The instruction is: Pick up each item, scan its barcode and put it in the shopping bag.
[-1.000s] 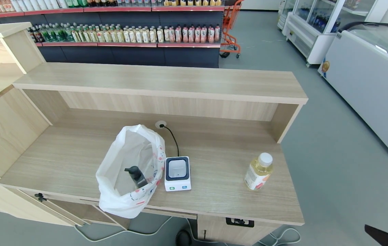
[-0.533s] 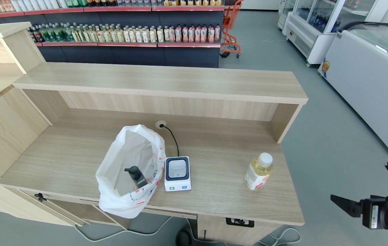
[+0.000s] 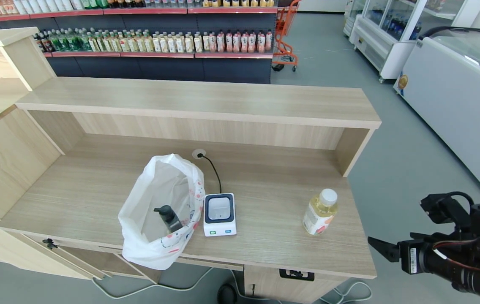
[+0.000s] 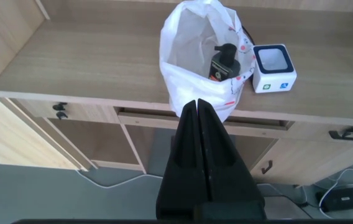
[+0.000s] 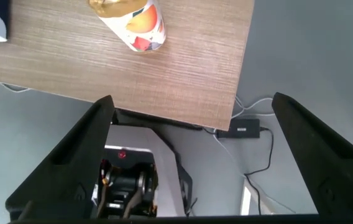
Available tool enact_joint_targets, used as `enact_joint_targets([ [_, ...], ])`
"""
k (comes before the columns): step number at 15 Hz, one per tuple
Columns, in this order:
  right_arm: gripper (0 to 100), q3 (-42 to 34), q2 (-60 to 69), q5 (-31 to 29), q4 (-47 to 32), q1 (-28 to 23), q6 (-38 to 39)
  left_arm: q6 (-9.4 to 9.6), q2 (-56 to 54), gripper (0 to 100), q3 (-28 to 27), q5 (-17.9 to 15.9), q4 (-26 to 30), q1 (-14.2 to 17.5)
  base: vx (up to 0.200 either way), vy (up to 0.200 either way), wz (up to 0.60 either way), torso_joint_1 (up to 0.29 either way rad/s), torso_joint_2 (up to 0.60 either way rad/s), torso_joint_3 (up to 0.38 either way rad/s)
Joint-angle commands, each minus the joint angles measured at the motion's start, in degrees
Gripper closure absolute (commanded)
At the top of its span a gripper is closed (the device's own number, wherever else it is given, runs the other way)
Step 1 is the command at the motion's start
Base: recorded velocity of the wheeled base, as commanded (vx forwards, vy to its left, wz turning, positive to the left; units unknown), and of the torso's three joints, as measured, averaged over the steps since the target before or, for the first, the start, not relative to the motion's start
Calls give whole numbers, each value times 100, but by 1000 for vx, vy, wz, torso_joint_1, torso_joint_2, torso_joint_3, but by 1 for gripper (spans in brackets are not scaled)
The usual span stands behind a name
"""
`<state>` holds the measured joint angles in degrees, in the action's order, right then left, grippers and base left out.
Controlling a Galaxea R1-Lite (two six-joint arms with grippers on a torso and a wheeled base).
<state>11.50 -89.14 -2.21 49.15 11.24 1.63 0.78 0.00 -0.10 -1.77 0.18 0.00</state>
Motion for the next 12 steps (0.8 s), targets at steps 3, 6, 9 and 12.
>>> enact_joint_targets([
  [3,0,11,-1000,-25,745,36,-260,1,9,100,1,1,-1,0,0,0,0,0,0,0],
  [6,0,37,-1405,-25,1158,89,-304,1,9,100,-8,1,-1,0,0,0,0,0,0,0],
  [9,0,46,-1695,-25,1466,168,-313,1,9,100,-8,1,-1,0,0,0,0,0,0,0],
  [12,0,169,-2160,-8,2081,273,-313,1,9,100,-8,1,-1,0,0,0,0,0,0,0],
])
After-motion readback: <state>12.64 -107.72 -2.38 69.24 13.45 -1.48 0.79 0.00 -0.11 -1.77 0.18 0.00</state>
